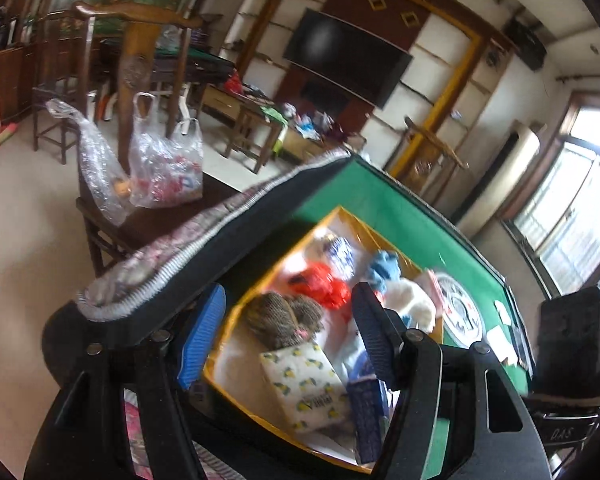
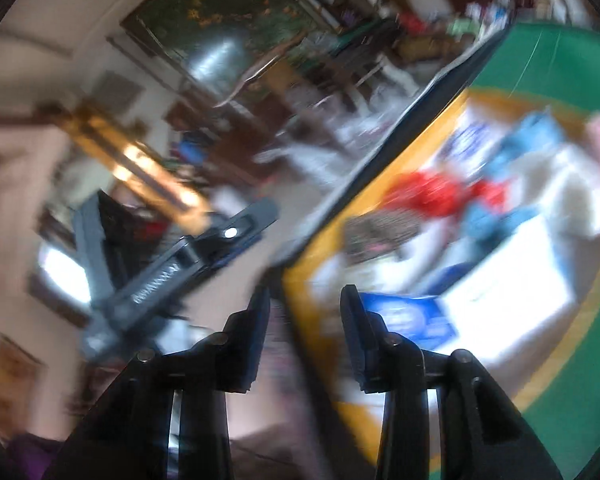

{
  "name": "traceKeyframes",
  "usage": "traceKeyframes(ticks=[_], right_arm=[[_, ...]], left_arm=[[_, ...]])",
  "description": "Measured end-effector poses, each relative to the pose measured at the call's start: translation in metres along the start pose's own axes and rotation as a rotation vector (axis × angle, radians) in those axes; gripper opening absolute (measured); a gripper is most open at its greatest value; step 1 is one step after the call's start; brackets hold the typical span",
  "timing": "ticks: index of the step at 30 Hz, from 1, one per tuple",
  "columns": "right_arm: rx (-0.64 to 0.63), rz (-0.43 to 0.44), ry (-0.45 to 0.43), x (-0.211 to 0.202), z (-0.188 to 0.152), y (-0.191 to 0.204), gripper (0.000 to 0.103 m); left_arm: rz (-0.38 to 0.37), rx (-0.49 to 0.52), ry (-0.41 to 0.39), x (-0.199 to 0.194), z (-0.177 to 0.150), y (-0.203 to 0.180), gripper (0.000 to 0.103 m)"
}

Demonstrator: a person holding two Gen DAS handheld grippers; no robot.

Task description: Organize soft objects

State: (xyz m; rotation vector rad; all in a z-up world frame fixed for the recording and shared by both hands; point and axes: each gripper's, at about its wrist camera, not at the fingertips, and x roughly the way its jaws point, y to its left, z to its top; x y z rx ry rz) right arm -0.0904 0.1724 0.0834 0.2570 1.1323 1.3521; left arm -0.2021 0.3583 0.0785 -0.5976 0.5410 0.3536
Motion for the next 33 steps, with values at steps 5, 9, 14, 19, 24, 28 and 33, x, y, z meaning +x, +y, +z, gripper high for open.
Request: traceKeyframes(ticks=[5,9,14,19,24,28,33], right_arm=[[0.041,-0.102,0.082,0.028,-0.013,-0.015,0.033],[0.122,-0.093,0.069,0.015,-0.022,-0.034,0.034],[0.103,-0.115,0.059,0.001,-0.025,-0.032,0.034],[0.033,-0.138,-0.072,-0.039,-0.022,-0.020,0.048],[-0.076,-0.380,-0.205,-0.074,-0.027,-0.010,0.054],[-0.120,-0.560,-0.285,-0.092,-0.033,-0.012,0.061],[-0.115,-0.633,-0.298,-0.109,-0.041,-0.022,0.061]], left_arm=[[0.018,0.000,-0.004,-0.004,0.002,0.009,0.065],[0.013,0.012,0.012,-0.002,-0.003,0.009,0.065],[-0.009,0.059,0.015,-0.002,-0.008,-0.004,0.065],[-0.003,0.139,-0.033,-0.013,-0.010,-0.022,0.069],[0.145,0.284,-0.195,-0.034,-0.018,-0.061,0.085],[0.215,0.377,-0.264,-0.041,-0.029,-0.094,0.089],[0.269,0.408,-0.194,-0.026,-0.033,-0.109,0.089]])
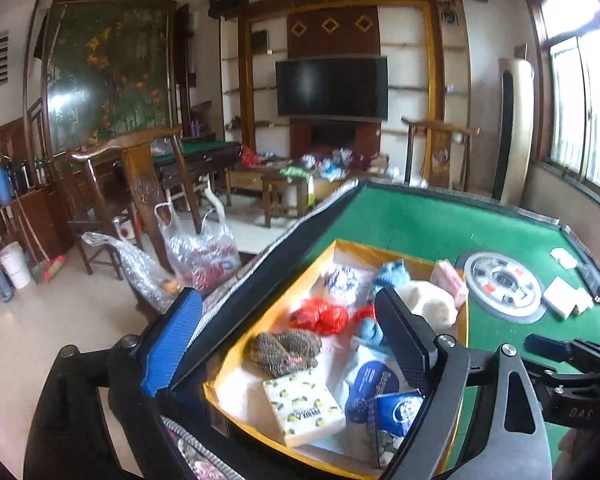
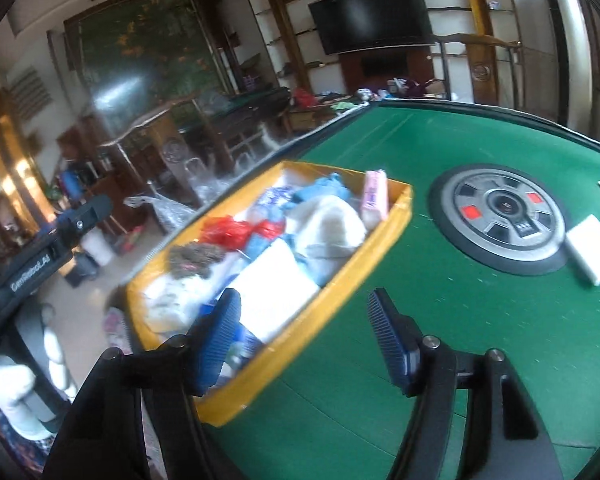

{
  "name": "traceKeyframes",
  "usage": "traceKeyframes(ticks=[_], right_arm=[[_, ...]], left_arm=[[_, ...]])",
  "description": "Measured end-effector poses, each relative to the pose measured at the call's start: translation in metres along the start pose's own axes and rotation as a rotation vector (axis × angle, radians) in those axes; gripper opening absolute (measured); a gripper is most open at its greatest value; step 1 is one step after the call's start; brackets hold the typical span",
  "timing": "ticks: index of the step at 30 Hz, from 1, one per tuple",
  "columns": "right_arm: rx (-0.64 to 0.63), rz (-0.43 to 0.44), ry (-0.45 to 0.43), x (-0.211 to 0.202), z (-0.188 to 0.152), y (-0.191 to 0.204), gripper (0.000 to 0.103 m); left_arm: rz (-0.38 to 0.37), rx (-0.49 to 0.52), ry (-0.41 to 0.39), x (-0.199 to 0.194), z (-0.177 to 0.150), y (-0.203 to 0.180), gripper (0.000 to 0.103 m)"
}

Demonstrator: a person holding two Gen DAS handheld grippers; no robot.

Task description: Organize soft objects

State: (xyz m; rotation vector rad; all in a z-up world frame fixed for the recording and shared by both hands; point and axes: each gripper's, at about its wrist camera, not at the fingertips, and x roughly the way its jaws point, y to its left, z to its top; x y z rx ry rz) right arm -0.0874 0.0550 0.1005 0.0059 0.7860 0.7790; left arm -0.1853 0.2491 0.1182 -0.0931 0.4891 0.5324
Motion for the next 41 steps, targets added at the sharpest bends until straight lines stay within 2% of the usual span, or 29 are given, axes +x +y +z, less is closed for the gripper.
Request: traceKeyframes(ticks=[7,20,26,29,30,32,34,37,39,41], right_arm=[[-0.015,-0.029,0.012,-0.010,-0.011,-0.015,0.062],[0.004,-0.036,0.030,-0.014,-0.020,-0.027,0.062],[-0.014,-0.042,0.046,-0.012,-0.021,-0.023,0.062],[-0.018,-0.050,0.051,-0.012,-0.022,-0.023,0.062],[-0.017,-0.054,0.052,-0.012,-0.022,-0.023,0.062],[-0.015,-0.062,0.054,-0.012,-0.021,-0.024,0.062],[-0.014,-0.072,0.050,-0.015,-0.021,-0.026,0.062],[-0.009,-0.098,0.053,-0.020,-0.023,-0.032,0.062],[-0.007,-0.123,0.065,-0.024,-0.026,-0.039,0.062],[-0.006,-0.163,0.075,-0.029,-0.029,-0.049,0.062]], left_arm=[[0.028,0.037,0.080,0.006,-0.007,-0.019,0.089],[0.020,0.095,0.131,0.010,-0.012,-0.036,0.089],[0.017,0.086,0.133,0.012,-0.012,-0.033,0.089],[0.024,0.066,0.078,0.003,-0.005,-0.031,0.089],[0.006,0.061,0.063,-0.001,-0.002,-0.031,0.089],[-0.088,0.036,0.054,-0.005,0.004,-0.030,0.103],[-0.160,0.018,0.081,0.000,0.007,-0.032,0.103],[-0.233,-0.012,0.178,0.017,0.007,-0.038,0.103],[-0.215,-0.033,0.216,0.022,0.003,-0.043,0.103],[-0.177,-0.002,0.239,0.024,0.001,-0.056,0.103]])
